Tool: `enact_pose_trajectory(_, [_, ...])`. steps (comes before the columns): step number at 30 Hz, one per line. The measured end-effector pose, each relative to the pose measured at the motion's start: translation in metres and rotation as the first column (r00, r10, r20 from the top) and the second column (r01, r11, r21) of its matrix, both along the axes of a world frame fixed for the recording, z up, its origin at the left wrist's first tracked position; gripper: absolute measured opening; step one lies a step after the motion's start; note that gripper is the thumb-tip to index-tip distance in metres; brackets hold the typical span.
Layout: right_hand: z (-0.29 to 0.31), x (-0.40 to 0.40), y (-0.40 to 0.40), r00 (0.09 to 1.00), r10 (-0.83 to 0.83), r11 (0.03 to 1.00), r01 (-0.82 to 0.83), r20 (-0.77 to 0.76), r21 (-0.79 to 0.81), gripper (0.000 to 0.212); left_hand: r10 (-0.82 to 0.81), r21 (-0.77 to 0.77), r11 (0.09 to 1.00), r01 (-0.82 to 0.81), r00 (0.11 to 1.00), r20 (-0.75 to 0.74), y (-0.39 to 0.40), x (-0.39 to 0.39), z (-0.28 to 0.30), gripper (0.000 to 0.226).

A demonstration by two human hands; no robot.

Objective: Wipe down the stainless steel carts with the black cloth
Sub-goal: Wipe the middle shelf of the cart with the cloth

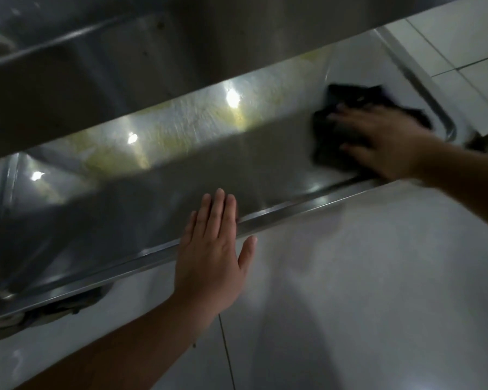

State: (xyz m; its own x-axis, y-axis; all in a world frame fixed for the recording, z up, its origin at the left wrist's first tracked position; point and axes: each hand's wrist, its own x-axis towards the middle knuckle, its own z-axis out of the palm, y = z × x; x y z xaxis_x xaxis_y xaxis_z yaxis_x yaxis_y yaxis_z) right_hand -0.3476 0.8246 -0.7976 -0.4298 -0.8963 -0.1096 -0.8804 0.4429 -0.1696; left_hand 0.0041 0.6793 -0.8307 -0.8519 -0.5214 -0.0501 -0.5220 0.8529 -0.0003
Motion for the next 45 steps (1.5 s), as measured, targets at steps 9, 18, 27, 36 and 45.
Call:
enact_pose_trajectory(9, [0.001, 0.002, -0.076, 0.793, -0.605, 0.795, 0.606, 0.071, 0.015, 0.074, 0.021, 0.015, 1.0, -0.022, 0.999, 0.039, 0.001, -0.002, -0.001, 0.084])
enact_pose_trajectory(18, [-0.001, 0.136, -0.178, 0.995, -0.067, 0.998, 0.067, 0.077, 0.004, 0.071, 0.006, 0.171, 0.985, -0.022, 0.996, 0.089, -0.004, -0.003, 0.011, 0.087])
enact_pose_trajectory(27, [-0.006, 0.011, -0.045, 0.747, -0.664, 0.748, 0.661, 0.048, 0.065, 0.075, 0.077, 0.162, 0.983, -0.082, 0.996, 0.032, -0.047, 0.052, 0.013, 0.085])
enact_pose_trajectory(36, [-0.006, 0.152, -0.186, 0.798, -0.594, 0.804, 0.594, 0.101, 0.037, 0.076, 0.165, 0.15, 0.974, -0.172, 0.985, 0.058, -0.061, 0.083, 0.008, 0.086])
enact_pose_trajectory(45, [-0.006, 0.239, -0.238, 0.994, -0.077, 0.997, 0.078, 0.076, -0.002, 0.074, 0.152, 0.329, 0.934, -0.143, 0.988, -0.002, -0.088, 0.101, 0.019, 0.078])
